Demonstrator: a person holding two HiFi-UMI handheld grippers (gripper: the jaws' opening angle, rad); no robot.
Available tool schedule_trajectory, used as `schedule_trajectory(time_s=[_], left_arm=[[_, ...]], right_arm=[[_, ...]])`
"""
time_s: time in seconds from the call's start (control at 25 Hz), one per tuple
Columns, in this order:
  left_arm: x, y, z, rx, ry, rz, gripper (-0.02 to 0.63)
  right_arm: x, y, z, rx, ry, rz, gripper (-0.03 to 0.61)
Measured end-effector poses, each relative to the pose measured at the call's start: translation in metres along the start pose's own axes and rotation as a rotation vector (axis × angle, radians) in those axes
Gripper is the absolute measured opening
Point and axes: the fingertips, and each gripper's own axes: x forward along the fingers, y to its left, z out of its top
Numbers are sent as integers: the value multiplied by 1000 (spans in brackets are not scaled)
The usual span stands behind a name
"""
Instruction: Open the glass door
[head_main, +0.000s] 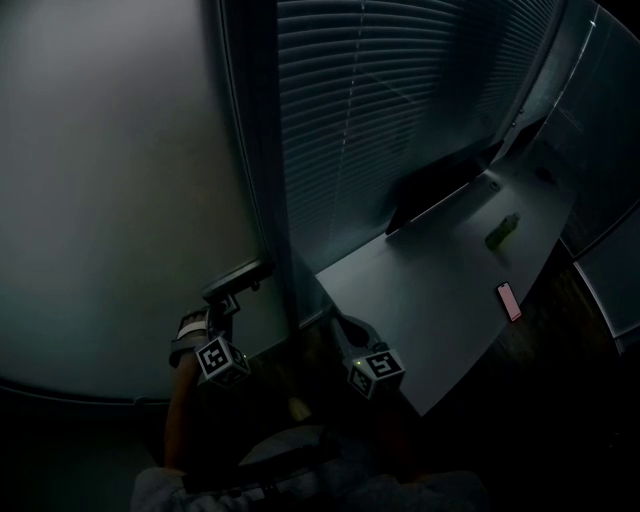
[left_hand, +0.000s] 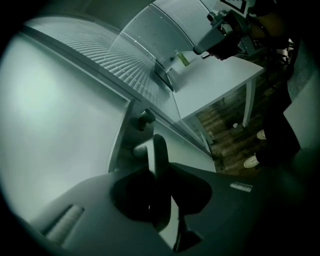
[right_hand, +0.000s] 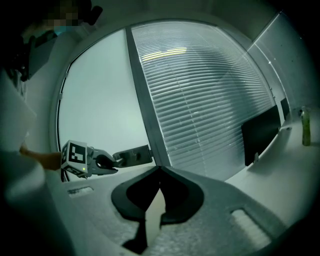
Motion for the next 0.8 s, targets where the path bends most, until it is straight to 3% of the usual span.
schedule_trajectory(time_s=[0.8], left_arm=[[-19,-24,-1,11,26,-14,63]], right_arm=[[-34,-16,18,-122,3,-37,2]])
